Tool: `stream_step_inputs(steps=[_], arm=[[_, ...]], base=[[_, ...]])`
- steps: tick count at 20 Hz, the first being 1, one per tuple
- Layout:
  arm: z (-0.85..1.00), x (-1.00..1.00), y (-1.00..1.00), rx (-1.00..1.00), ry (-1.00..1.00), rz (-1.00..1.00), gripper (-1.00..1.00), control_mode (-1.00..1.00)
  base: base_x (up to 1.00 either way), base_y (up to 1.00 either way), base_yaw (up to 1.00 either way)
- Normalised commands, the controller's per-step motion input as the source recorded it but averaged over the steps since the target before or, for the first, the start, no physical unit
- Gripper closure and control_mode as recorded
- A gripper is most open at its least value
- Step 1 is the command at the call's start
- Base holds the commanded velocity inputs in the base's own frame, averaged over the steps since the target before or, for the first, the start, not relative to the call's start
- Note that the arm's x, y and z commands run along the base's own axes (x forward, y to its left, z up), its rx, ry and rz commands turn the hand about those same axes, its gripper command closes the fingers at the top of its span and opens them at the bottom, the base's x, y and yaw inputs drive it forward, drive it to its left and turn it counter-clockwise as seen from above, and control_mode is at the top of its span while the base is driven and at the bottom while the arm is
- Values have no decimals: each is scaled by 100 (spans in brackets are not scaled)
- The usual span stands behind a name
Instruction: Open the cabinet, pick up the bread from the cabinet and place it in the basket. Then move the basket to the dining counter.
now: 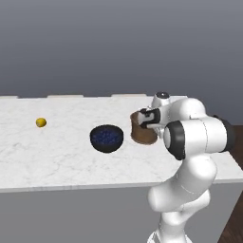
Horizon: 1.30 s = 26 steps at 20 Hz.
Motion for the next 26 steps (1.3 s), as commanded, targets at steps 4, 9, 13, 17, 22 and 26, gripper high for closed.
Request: stream_step_inputs(steps=[4, 9, 13, 17, 22, 26], arm=[[-34, 0, 0, -5, -1, -2, -100, -100], [4, -12, -4, 0, -3, 0, -100, -100], [34, -2, -11, 0, -3, 0, -100, -100], [75, -50, -12, 1, -13, 0, -100, -100], [80, -100, -8, -1, -18, 21, -100, -100], [38, -100, -3, -19, -16, 36, -100, -100]], base=[[0, 0, 0], [0, 0, 0], [0, 0, 0], [0, 0, 0], [0, 0, 0], [0, 0, 0]])
